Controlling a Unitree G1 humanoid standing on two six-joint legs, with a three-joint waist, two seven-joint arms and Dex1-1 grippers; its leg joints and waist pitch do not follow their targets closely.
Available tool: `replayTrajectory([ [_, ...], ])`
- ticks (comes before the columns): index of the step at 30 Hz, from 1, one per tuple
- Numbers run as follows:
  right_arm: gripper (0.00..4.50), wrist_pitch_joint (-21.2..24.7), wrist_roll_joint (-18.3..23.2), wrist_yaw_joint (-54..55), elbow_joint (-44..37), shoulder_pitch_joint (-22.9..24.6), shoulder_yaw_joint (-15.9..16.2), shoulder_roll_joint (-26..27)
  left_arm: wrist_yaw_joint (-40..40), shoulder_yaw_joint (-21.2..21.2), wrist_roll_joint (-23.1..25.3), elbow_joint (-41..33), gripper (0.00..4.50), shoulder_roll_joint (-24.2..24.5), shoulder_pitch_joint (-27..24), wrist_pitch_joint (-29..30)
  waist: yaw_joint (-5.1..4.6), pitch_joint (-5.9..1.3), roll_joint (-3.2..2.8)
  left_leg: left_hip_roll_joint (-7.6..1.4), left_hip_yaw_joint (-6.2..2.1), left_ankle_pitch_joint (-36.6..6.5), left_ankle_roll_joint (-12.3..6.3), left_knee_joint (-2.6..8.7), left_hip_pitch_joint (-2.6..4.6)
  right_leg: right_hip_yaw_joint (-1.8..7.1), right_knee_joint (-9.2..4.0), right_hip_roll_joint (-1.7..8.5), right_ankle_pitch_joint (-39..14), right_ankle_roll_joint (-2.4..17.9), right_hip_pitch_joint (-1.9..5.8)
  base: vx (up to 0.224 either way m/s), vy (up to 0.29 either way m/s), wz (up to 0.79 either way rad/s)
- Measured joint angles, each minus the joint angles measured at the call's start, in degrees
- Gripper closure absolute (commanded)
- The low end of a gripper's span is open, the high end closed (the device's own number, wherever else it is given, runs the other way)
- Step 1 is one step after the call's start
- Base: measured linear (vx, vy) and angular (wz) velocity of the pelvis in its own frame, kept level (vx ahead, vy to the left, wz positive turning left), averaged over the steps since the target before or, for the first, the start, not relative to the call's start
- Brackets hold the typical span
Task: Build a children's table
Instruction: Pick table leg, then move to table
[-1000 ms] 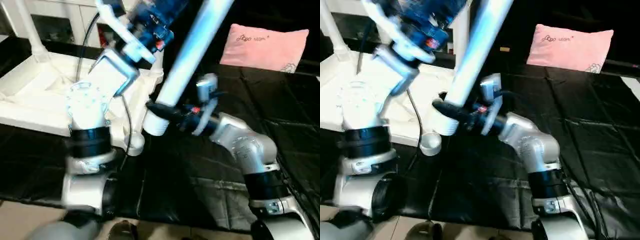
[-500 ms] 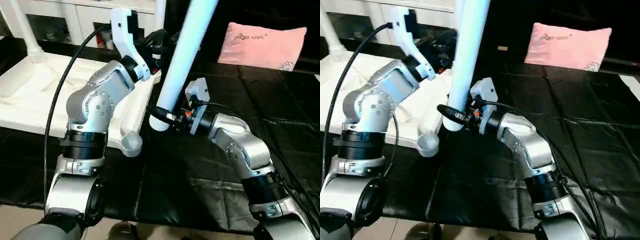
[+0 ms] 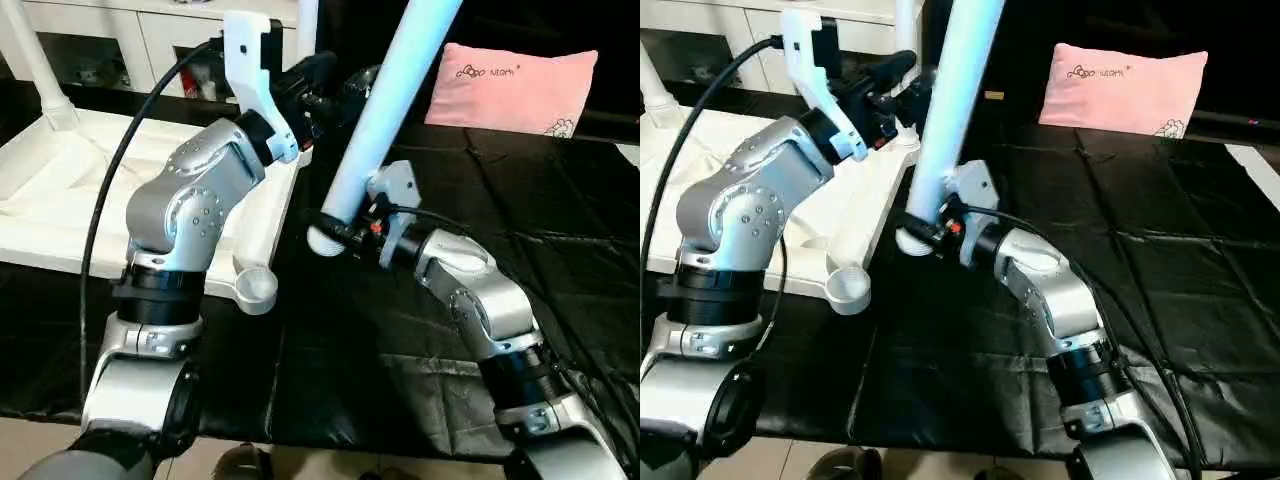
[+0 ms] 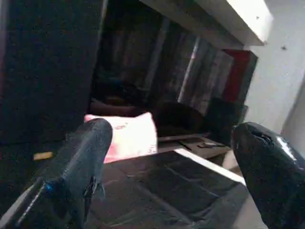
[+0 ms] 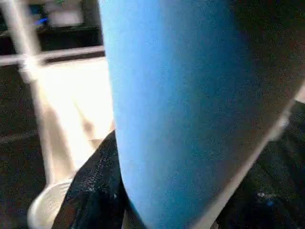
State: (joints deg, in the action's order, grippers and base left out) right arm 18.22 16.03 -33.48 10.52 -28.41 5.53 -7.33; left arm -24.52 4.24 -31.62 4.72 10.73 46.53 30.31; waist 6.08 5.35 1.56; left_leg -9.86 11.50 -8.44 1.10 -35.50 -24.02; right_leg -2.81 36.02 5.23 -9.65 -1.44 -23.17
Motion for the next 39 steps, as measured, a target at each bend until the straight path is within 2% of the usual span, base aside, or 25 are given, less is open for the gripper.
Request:
replayTrajectory([
  [4, 2.55, 1.3, 1.3, 5.6, -3.7, 4.2, -4.7, 0.9, 2.1, 2.9, 2.1, -1.4, 0.0, 3.9, -5.8, -0.3, -0.65, 0.0, 0.0, 0.0, -0.01, 0.0, 0.0, 0.01, 0.01, 0.0, 0.02, -0.02, 0.0, 0.0, -0.04, 0.0, 0.0, 0.0],
  [6, 2.55, 1.3, 1.0, 9.6, -6.8, 6.9, -6.6, 1.8, 2.5, 2.8, 4.1, -3.5, 0.0, 5.8, -10.5, -0.3, -0.83, -0.18, -0.51, 0.02, -0.02, 0.0, 0.0, 0.02, 0.05, 0.05, -0.06, -0.03, 0.0, 0.0, -0.01, 0.0, 0.0, 0.0],
  [7, 2.55, 1.4, 0.6, 12.6, -8.4, 8.8, -7.8, 2.5, 2.9, 2.8, 5.5, -4.3, 0.0, 6.8, -13.7, -0.3, -0.92, -0.37, -0.97, 0.04, -0.02, 0.0, 0.0, 0.02, 0.0, 0.07, -0.14, -0.03, 0.0, 0.0, -0.01, 0.0, 0.0, 0.0],
  [9, 2.55, 1.8, -0.4, 15.7, -8.8, 10.5, -9.6, 2.6, 3.6, 2.7, 7.0, -4.4, 0.0, 7.2, -16.7, -0.4, -0.84, -0.46, -1.27, 0.06, -0.02, 0.0, -0.01, 0.04, -0.02, 0.09, -0.12, -0.03, 0.0, 0.0, -0.03, 0.0, 0.0, 0.0],
  [12, 2.55, 2.8, -4.3, 20.3, -11.5, 14.3, -9.8, 1.5, 6.1, 0.5, 12.6, -5.2, 0.0, 7.8, -22.8, -5.4, -1.06, -0.76, -1.83, 0.06, -0.03, 0.0, -0.01, 0.07, 0.04, 0.11, -0.23, -0.05, -0.1, -0.1, 0.01, 0.0, 0.0, 0.0],
  [15, 2.55, 3.7, -5.8, 22.1, -12.5, 16.1, -10.5, 0.8, 8.1, -1.7, 16.8, -5.2, 0.0, 7.1, -27.4, -9.2, -1.38, -0.77, -1.88, 0.05, -0.09, 0.0, -0.01, 0.15, 0.05, 0.07, -0.29, -0.08, -0.1, -0.1, -0.09, 0.0, 0.0, 0.0],
  [17, 2.55, 2.2, -8.2, 22.4, -14.4, 17.5, -9.3, -0.6, 9.2, -3.3, 18.2, -6.1, 0.0, 5.7, -30.8, -10.4, -1.63, -0.8, -1.96, 0.06, -0.13, 0.0, -0.01, 0.18, 0.11, 0.03, -0.44, -0.08, -0.1, -0.1, -0.07, 0.0, 0.0, 0.0],
  [19, 2.55, 1.6, -8.8, 22.1, -16.0, 17.8, -8.7, -0.7, 10.2, -4.4, 19.0, -6.3, 0.0, 4.5, -32.2, -10.4, -2.17, -0.79, -1.9, 0.05, -0.24, 0.0, -0.01, 0.28, 0.11, -0.14, -0.72, -0.08, -0.1, -0.1, -0.06, 0.0, 0.0, 0.0],
  [22, 2.55, 2.9, -6.8, 20.4, -19.7, 19.8, -7.4, -0.6, 11.0, -5.3, 19.5, -8.5, 0.0, 3.9, -32.9, -10.2, -2.79, -0.79, -1.91, 0.04, -0.41, 0.0, -0.01, 0.55, 0.15, -0.46, -1.32, -0.06, -0.1, -0.1, 0.07, 0.0, 0.0, 0.0],
  [24, 2.55, 3.8, -6.4, 20.5, -20.4, 20.7, -7.1, -0.1, 11.2, -5.3, 19.5, -9.5, 0.0, 3.2, -32.8, -10.2, -3.18, -0.84, -2.23, 0.04, -0.76, 0.0, -0.01, 0.62, 0.2, -0.93, -1.94, 0.0, -0.1, -0.1, 0.29, 0.0, 0.0, 0.0],
  [27, 2.55, 3.8, -6.4, 22.4, -20.3, 21.8, -7.5, 2.0, 11.9, -5.1, 19.7, -9.4, 0.0, 2.3, -32.9, -10.3, -3.97, -0.76, -2.45, 0.07, -1.14, 0.0, 0.0, 1.02, 0.62, -1.48, -3.01, 0.0, -0.1, -0.1, 0.6, -0.018, 0.01, -0.05],
  [28, 2.55, 3.9, -6.4, 23.0, -20.3, 21.8, -7.5, 2.3, 12.2, -5.1, 19.8, -9.4, 0.0, 2.1, -32.8, -10.4, -4.26, -0.63, -2.68, 0.03, -1.26, 0.0, 0.01, 1.2, 0.79, -1.88, -3.23, 0.03, -0.2, 0.0, 1.08, -0.058, 0.027, -0.14],
  [29, 2.55, 3.9, -6.4, 23.1, -20.3, 21.8, -7.6, 2.3, 12.3, -5.1, 19.9, -9.4, 0.0, 2.1, -32.7, -10.5, -4.27, -0.52, -2.97, -0.07, -1.34, 0.0, 0.01, 1.37, 0.83, -2.41, -2.99, 0.06, -0.5, 0.4, 1.36, -0.058, 0.027, -0.14],
  [30, 2.55, 3.9, -6.4, 23.1, -20.4, 21.9, -8.1, 2.3, 12.3, -5.1, 19.9, -9.1, 0.0, 2.1, -32.3, -10.5, -3.72, -0.52, -2.77, -0.1, -0.65, 0.0, 0.01, 1.68, 0.77, -2.57, 0.68, 0.19, -3.0, 1.7, 1.13, -0.111, 0.004, -0.04],
  [31, 2.55, 3.7, -6.5, 23.3, -20.4, 22.2, -8.7, 2.0, 12.4, -5.1, 19.9, -8.8, 0.0, 1.9, -31.2, -10.5, -2.06, -1.2, -1.13, -0.15, 1.77, 0.0, 0.02, 1.61, 0.87, -0.45, 5.56, 0.27, -6.4, 2.2, 1.45, -0.066, -0.084, 0.08],
  [32, 2.55, 3.7, -6.7, 23.4, -20.2, 21.6, -8.7, 1.4, 12.5, -4.5, 19.9, -8.9, 0.0, 1.8, -30.9, -10.8, -1.52, -1.41, -0.26, -0.03, 2.53, -0.2, 0.14, 0.16, 0.72, 1.34, 6.58, 0.11, -7.0, -0.2, 0.8, -0.066, -0.084, 0.08],
  [33, 2.55, 3.6, -6.9, 23.5, -20.1, 21.1, -8.6, 0.8, 12.6, -4.0, 20.0, -8.9, 0.0, 1.8, -31.6, -10.9, -0.65, -1.44, -0.73, 0.07, 0.05, -2.2, 0.94, -4.24, -0.07, 1.78, 7.23, -0.06, -7.1, -0.1, -0.16, 0.045, -0.114, -0.01],
  [34, 2.55, 3.7, -6.8, 23.7, -20.1, 21.0, -8.8, 0.9, 12.9, -3.7, 20.1, -8.2, 0.0, 2.0, -32.6, -10.6, -0.37, -1.96, -1.78, 1.73, -4.9, -2.7, 0.86, -7.99, 0.02, 1.81, 7.09, -0.23, -7.0, -0.2, 0.09, 0.091, -0.012, -0.08],
  [35, 2.55, 3.8, -6.6, 24.2, -19.8, 21.0, -9.6, 1.5, 12.9, -3.8, 20.1, -7.9, 0.0, 1.8, -32.2, -10.5, -0.45, -2.17, -2.13, 2.52, -6.33, -4.6, 0.85, -7.26, 0.9, 1.91, 6.66, -0.2, -6.9, -0.4, -0.11, 0.091, -0.012, -0.08],
  [36, 2.55, 4.1, -6.5, 24.6, -19.4, 21.0, -10.3, 1.6, 12.8, -4.2, 20.1, -8.0, 0.0, 1.6, -31.3, -10.5, -0.57, -2.39, -2.61, 2.63, -6.02, -5.6, 1.49, -5.3, 1.51, 2.06, 6.11, -0.12, -6.1, -0.4, -0.42, 0.009, 0.049, 0.21],
  [37, 2.55, 4.6, -6.4, 25.0, -18.5, 21.0, -10.8, 1.6, 12.9, -4.2, 20.1, -8.1, 0.0, 1.5, -30.8, -10.5, -0.76, -2.29, -2.48, 2.39, -4.86, -4.7, 0.84, -4.21, 1.59, 2.44, 4.66, -0.1, -4.8, -0.3, -0.21, -0.113, 0.059, 0.35],
  [39, 2.55, 5.0, -6.4, 25.3, -18.3, 20.9, -10.8, 1.8, 12.9, -3.9, 20.1, -8.0, 0.0, 1.8, -30.8, -10.5, -1.24, -2.39, -2.66, 2.23, -3.73, -3.8, -0.41, -2.99, 1.7, 2.36, 2.7, 0.04, -3.7, 1.1, 0.16, -0.1, 0.079, 0.23],
])
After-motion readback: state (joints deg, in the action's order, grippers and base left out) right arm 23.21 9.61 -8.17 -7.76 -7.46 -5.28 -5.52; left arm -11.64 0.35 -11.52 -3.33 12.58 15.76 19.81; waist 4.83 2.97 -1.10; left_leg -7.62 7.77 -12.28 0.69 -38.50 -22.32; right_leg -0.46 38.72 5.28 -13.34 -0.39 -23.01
